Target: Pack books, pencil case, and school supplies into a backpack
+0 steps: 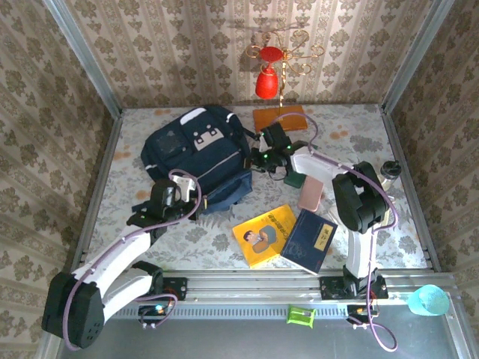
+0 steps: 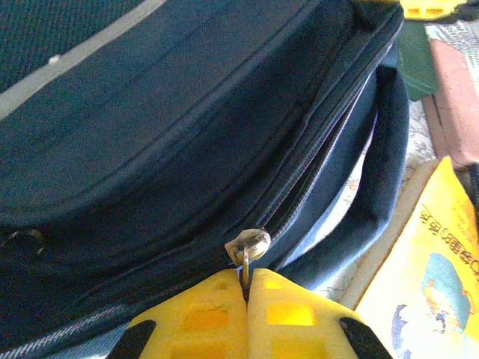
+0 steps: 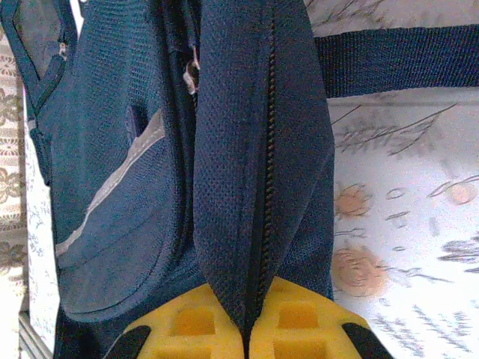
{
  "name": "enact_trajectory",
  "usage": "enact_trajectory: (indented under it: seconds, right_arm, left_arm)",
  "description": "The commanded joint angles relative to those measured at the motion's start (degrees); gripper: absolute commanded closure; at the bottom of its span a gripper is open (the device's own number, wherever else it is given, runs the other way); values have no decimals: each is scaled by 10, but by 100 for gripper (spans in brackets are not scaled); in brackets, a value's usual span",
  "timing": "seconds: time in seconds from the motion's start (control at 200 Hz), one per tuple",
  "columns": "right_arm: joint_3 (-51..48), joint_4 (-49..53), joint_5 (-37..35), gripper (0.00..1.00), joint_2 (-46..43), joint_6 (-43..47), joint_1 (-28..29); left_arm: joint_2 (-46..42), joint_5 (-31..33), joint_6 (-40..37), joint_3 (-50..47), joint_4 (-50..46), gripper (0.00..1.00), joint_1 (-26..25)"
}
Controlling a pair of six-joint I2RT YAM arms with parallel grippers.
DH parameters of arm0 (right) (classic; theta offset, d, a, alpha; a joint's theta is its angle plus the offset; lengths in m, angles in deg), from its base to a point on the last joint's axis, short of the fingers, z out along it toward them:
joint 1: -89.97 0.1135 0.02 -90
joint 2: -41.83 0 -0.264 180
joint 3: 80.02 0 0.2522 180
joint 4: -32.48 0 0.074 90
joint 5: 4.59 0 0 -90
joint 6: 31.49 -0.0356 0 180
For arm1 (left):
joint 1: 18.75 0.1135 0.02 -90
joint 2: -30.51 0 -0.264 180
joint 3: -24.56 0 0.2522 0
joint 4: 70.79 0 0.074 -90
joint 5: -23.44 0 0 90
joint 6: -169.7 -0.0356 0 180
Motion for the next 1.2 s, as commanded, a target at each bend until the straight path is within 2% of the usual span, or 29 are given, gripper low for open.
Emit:
enact_trajectory:
  seconds: [0.0, 0.095, 0.11, 0.185, 0.325, 0.465, 0.645, 0.71, 0.76, 0.88, 1.035, 1.075, 1.2]
  right_arm:
    - [43, 26, 9, 83, 6, 46, -27]
    - [27, 25, -4, 59, -24, 44, -25]
    - [21, 25, -8, 56, -30, 42, -24]
    - [-27, 16, -30, 34, -73, 27, -14]
    - [-118, -15, -81, 15, -138, -28, 25]
    - [-151, -50, -132, 6, -143, -90, 71]
    - [-133, -106, -158, 5, -94, -152, 108]
    - [-115, -92, -198, 10, -77, -146, 118]
    - [-111, -89, -227, 17, -69, -137, 120]
    - [-106, -65, -301, 58, -61, -91, 119]
    - [-96, -44, -307, 93, -74, -33, 92]
    - [-92, -37, -297, 97, -79, -15, 81]
    - [-59, 0, -214, 100, -75, 33, 29]
  left_arm:
    - [15, -41, 20, 13, 62, 100, -8]
    - [39, -45, 36, 27, 96, 100, -16]
    - [42, -42, 36, 31, 97, 100, -31]
    - [50, -30, 37, 42, 101, 100, -43]
    - [57, -26, 43, 44, 110, 100, -53]
    - [59, -24, 40, 40, 115, 100, -64]
    - [57, -20, 27, 37, 112, 100, -81]
    - [54, -22, 21, 34, 110, 100, -84]
    - [51, -23, 18, 31, 108, 100, -84]
    - [36, -22, 11, 24, 98, 100, -84]
    - [16, 13, -3, 29, 26, 100, -80]
    - [9, 23, -5, 31, 5, 100, -76]
    - [-17, 43, -3, 21, -32, 100, -52]
